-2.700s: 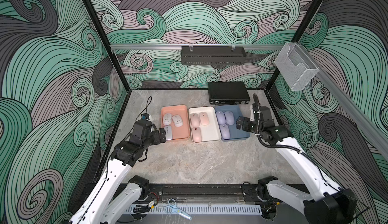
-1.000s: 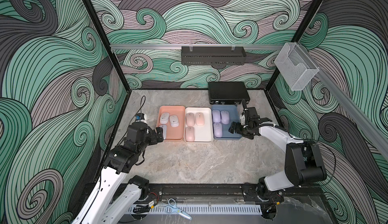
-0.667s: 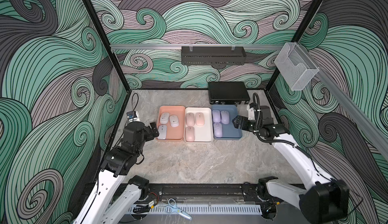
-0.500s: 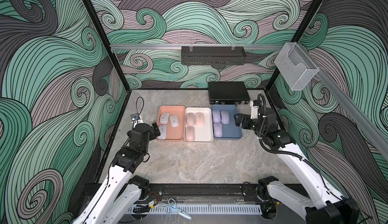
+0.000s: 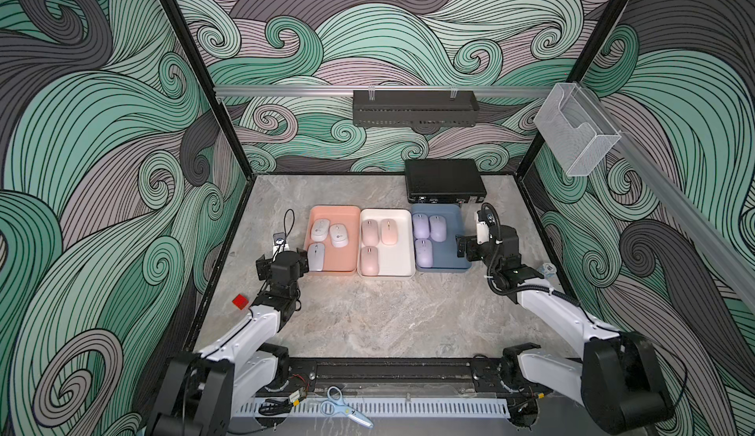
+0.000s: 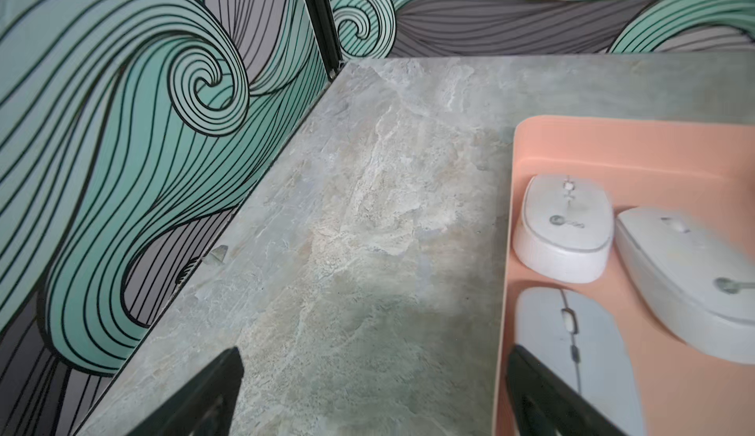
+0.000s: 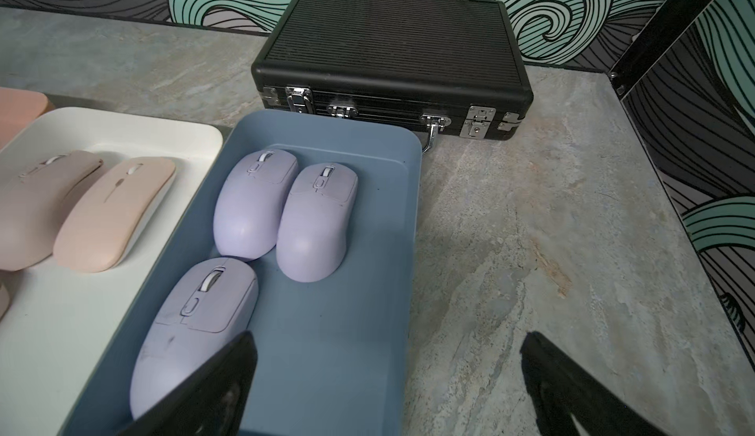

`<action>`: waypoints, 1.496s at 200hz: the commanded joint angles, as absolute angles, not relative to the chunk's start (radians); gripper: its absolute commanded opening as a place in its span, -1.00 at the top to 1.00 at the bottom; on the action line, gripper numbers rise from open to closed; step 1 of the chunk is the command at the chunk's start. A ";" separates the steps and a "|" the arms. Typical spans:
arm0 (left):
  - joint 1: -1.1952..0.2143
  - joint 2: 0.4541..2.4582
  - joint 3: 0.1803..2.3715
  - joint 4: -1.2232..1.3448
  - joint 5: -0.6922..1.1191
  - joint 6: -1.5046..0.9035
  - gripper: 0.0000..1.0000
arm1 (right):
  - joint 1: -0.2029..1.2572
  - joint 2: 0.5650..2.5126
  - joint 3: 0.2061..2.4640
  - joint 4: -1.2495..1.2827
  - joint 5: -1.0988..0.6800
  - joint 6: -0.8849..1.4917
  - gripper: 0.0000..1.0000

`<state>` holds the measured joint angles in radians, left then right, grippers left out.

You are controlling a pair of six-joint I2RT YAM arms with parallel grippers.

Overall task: Place the mice by color into the storage box
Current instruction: Reset both arms

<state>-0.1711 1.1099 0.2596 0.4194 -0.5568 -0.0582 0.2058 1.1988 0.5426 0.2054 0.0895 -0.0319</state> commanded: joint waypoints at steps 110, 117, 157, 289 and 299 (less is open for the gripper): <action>0.000 1.537 0.453 0.723 -0.215 -0.023 -0.97 | 0.091 1.331 0.467 0.520 0.033 -0.073 -0.99; 0.010 1.535 0.460 0.713 -0.195 -0.028 -0.97 | 0.088 1.343 0.461 0.543 0.034 -0.072 -0.99; 0.032 1.521 0.484 0.635 -0.162 -0.057 -0.97 | 0.065 1.404 0.430 0.674 0.026 -0.085 -0.99; 0.032 1.523 0.481 0.644 -0.161 -0.057 -0.97 | 0.025 1.530 0.414 0.811 0.038 -0.040 -0.99; 0.034 1.523 0.482 0.644 -0.160 -0.057 -0.97 | 0.025 1.528 0.414 0.808 0.038 -0.040 -0.99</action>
<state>0.0288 1.5238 0.4576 0.6502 -0.1715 -0.0494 0.0284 1.5402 0.4015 0.7910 0.0441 -0.0414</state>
